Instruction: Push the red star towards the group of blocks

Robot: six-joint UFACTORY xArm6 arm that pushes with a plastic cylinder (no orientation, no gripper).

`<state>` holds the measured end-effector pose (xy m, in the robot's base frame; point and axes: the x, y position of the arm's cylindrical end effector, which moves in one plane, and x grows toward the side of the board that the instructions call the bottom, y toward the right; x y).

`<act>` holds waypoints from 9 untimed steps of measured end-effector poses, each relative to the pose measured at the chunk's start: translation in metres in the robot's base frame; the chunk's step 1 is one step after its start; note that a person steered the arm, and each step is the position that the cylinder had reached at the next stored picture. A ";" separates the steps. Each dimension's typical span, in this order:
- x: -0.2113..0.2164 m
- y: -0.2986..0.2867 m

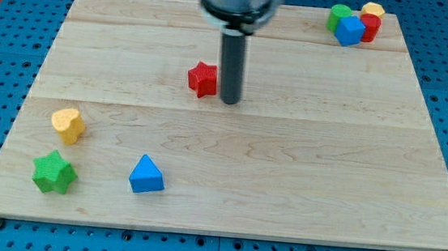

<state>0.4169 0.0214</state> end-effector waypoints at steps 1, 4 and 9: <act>-0.001 -0.023; -0.042 -0.040; -0.054 -0.100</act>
<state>0.3625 -0.0785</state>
